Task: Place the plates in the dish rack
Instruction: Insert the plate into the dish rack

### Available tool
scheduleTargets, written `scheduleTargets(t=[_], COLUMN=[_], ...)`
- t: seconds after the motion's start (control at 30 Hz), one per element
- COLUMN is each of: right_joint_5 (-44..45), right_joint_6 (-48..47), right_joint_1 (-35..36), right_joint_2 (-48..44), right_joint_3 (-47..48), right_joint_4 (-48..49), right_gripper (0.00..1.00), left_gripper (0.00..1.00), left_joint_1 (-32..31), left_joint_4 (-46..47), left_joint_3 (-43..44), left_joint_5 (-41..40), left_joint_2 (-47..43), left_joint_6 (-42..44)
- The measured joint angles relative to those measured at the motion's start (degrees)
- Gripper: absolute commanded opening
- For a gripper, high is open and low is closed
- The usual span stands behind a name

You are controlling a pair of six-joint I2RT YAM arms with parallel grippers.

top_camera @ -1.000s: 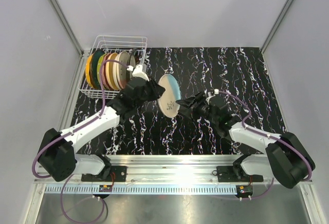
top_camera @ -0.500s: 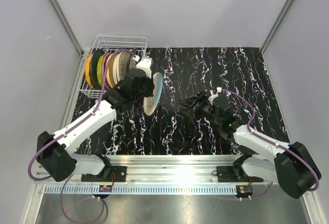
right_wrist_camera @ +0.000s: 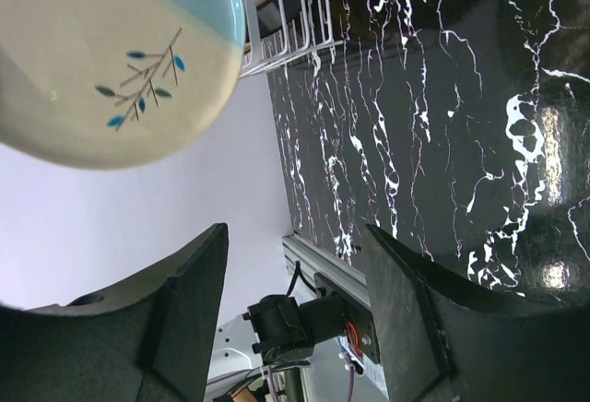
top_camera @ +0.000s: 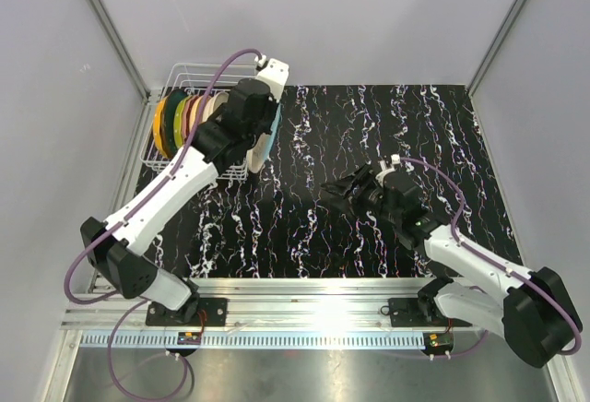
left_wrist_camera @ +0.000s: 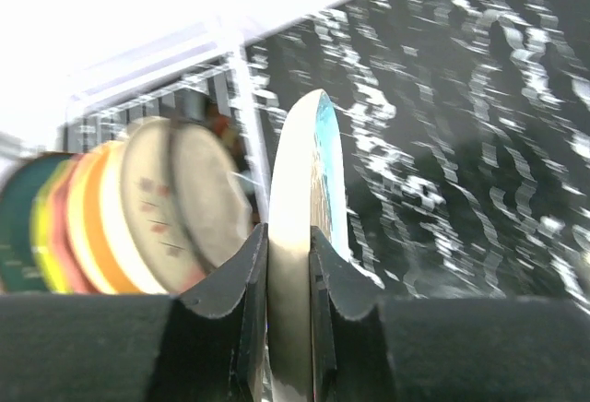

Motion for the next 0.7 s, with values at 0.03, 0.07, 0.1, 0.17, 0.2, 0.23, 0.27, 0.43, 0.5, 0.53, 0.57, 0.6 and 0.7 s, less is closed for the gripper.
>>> scheduleTargets(t=[0.03, 0.07, 0.1, 0.17, 0.2, 0.23, 0.27, 0.43, 0.5, 0.53, 0.57, 0.6, 0.7], right_joint_5=[0.2, 0.2, 0.3, 0.4, 0.4, 0.4, 0.4, 0.9, 1.1, 1.1, 1.2, 1.1, 1.1], right_joint_6=[-0.5, -0.9, -1.3, -1.9, -2.1, -2.4, -2.7, -4.3, -4.9, -5.1, -5.4, -5.5, -5.9], right_joint_1=[0.0, 0.0, 0.0, 0.0, 0.0, 0.0, 0.0, 0.0, 0.0, 0.0, 0.0, -0.1, -0.2], right_joint_2=[-0.4, -0.8, -1.1, -1.3, -1.3, -1.3, -1.3, -0.5, 0.3, 0.5, 0.9, 1.2, 1.9], right_joint_3=[0.3, 0.5, 0.7, 0.7, 0.7, 0.7, 0.7, 1.1, 1.6, 1.8, 2.1, 2.2, 2.3], right_joint_4=[-0.6, -1.0, -1.5, -2.1, -2.4, -2.7, -3.0, -4.3, -4.6, -4.7, -4.7, -4.7, -4.6], right_gripper=[0.66, 0.66, 0.66, 0.66, 0.66, 0.66, 0.66, 0.67, 0.68, 0.67, 0.67, 0.68, 0.68], left_gripper=[0.00, 0.00, 0.00, 0.00, 0.00, 0.00, 0.00, 0.00, 0.00, 0.00, 0.00, 0.00, 0.00], left_joint_1=[0.1, 0.2, 0.2, 0.3, 0.4, 0.5, 0.6, 0.9, 0.9, 0.9, 0.9, 0.9, 1.1], left_joint_4=[-0.1, 0.0, 0.0, 0.2, 0.2, 0.3, 0.4, 2.2, 2.8, 3.1, 3.5, 3.6, 4.0], left_joint_3=[1.2, 2.1, 2.8, 3.7, 4.1, 4.5, 4.9, 5.5, 5.5, 5.5, 5.5, 5.5, 5.5], left_joint_5=[-1.5, -3.0, -4.5, -7.4, -8.4, -9.6, -10.6, -13.5, -14.1, -14.4, -14.8, -14.9, -15.1], left_joint_2=[0.9, 1.7, 2.3, 3.6, 4.1, 4.9, 5.7, 8.9, 9.7, 10.1, 10.7, 10.9, 11.9], left_joint_6=[0.9, 1.7, 2.6, 4.5, 5.3, 6.3, 7.3, 11.1, 12.1, 12.5, 12.9, 13.0, 13.0])
